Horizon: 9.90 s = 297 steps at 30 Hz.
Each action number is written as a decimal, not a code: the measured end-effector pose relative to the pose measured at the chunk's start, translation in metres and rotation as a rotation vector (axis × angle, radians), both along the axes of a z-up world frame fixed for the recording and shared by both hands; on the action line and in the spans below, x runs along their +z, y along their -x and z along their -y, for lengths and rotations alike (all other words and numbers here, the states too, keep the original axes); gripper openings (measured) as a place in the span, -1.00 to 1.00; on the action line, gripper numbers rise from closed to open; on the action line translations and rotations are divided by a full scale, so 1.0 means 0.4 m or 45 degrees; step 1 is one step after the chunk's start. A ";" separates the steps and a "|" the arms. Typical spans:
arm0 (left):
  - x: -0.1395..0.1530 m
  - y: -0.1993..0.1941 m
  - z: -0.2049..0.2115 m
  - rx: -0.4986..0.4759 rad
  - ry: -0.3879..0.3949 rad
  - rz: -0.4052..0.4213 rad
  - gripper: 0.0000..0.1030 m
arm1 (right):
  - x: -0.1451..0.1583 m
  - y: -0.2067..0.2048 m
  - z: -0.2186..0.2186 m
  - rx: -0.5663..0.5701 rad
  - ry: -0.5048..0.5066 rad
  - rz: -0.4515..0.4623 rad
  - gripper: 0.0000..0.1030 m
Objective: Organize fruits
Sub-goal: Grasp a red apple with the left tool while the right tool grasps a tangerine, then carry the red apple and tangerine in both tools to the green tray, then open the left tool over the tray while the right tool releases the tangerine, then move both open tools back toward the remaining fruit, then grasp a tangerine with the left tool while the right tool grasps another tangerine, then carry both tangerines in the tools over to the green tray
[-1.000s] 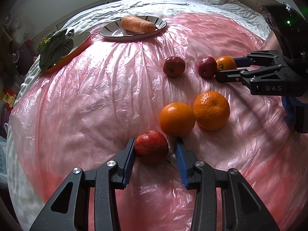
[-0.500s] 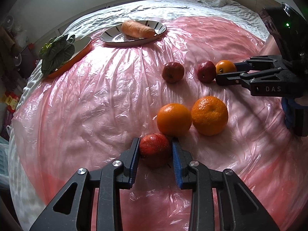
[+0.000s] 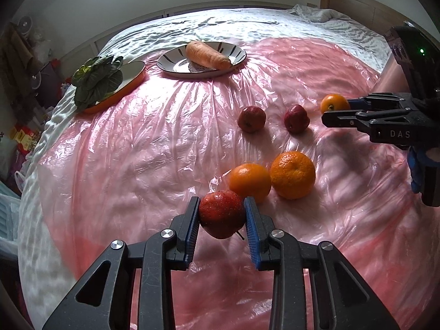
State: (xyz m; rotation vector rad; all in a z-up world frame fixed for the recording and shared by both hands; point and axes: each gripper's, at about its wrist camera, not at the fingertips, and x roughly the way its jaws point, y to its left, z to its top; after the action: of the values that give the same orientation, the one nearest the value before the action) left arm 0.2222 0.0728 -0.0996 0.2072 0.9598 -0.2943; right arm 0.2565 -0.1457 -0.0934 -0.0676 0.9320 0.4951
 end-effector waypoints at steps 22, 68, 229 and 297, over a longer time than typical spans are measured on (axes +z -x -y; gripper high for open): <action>0.105 0.191 0.102 0.095 0.074 0.067 -0.47 | 0.113 0.287 0.084 0.009 -0.085 0.073 0.38; 0.163 0.364 1.107 -0.527 0.114 -0.007 -0.47 | 0.080 0.507 1.044 -0.675 -0.063 0.179 0.37; 0.035 0.144 0.044 0.251 0.097 0.007 -0.20 | 0.087 0.348 -0.087 0.150 0.029 0.061 1.00; 0.001 0.018 0.069 -0.168 -0.062 -0.039 -0.37 | 0.026 0.157 -0.178 0.557 0.077 0.005 0.56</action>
State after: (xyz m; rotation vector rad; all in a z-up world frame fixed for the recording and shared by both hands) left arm 0.2149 0.0452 -0.0993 0.3119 0.9865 -0.3962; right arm 0.1936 -0.0745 -0.0830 -0.3320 0.9303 0.8700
